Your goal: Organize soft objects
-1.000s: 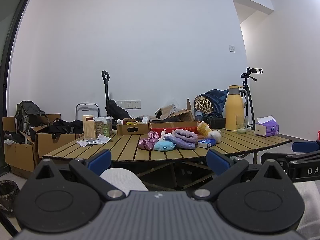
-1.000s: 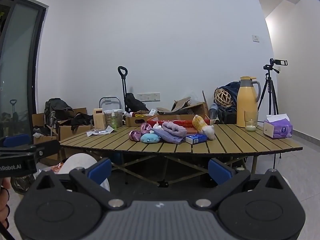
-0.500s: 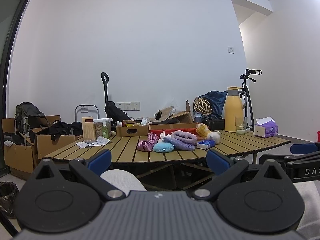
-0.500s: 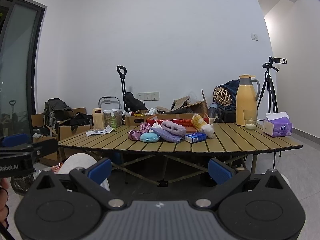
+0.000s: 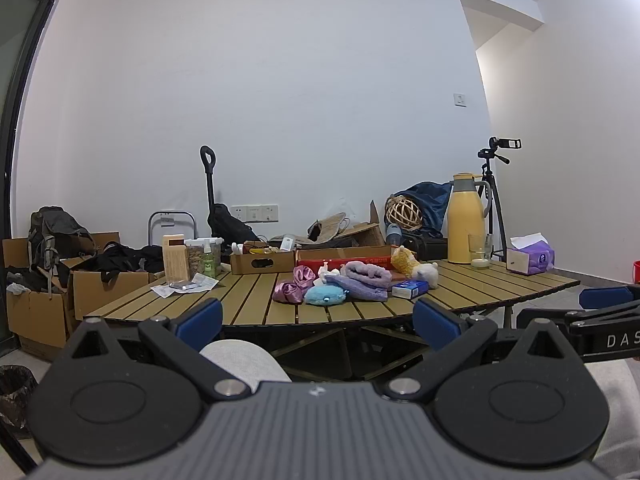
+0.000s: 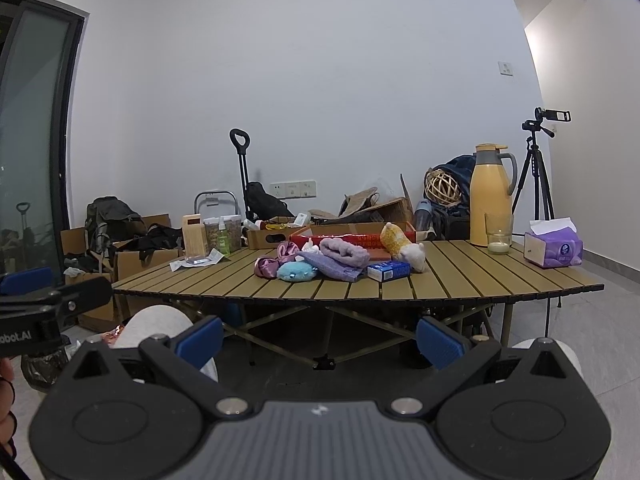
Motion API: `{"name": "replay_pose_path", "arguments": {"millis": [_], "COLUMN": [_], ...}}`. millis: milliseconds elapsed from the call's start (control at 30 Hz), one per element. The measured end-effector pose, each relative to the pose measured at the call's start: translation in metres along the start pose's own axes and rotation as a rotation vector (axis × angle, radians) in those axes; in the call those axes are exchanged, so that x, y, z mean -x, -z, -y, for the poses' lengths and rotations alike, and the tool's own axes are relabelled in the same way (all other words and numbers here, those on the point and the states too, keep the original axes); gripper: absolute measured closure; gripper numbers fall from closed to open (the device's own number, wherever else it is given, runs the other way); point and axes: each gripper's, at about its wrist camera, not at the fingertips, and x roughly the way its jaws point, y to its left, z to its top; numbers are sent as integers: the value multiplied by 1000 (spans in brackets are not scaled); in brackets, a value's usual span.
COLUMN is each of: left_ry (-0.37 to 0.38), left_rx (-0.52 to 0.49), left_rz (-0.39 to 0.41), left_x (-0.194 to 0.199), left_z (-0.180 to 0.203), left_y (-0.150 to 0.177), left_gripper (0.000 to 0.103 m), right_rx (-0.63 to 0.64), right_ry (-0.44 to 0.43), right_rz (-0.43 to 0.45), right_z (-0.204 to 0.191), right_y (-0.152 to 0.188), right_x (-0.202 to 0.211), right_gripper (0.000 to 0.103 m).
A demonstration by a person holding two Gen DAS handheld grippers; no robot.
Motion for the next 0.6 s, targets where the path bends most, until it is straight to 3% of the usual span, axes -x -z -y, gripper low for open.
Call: {"name": "replay_pose_path", "arguments": {"millis": [600], "left_ry": [0], "left_rx": [0], "left_rz": [0], "left_x": [0], "left_z": [0], "left_y": [0], "left_gripper": [0], "right_rx": [-13], "right_ry": [4], "right_rz": [-12], "right_z": [1], "right_y": [-2], "right_x": [-3], "right_gripper": [0]}}
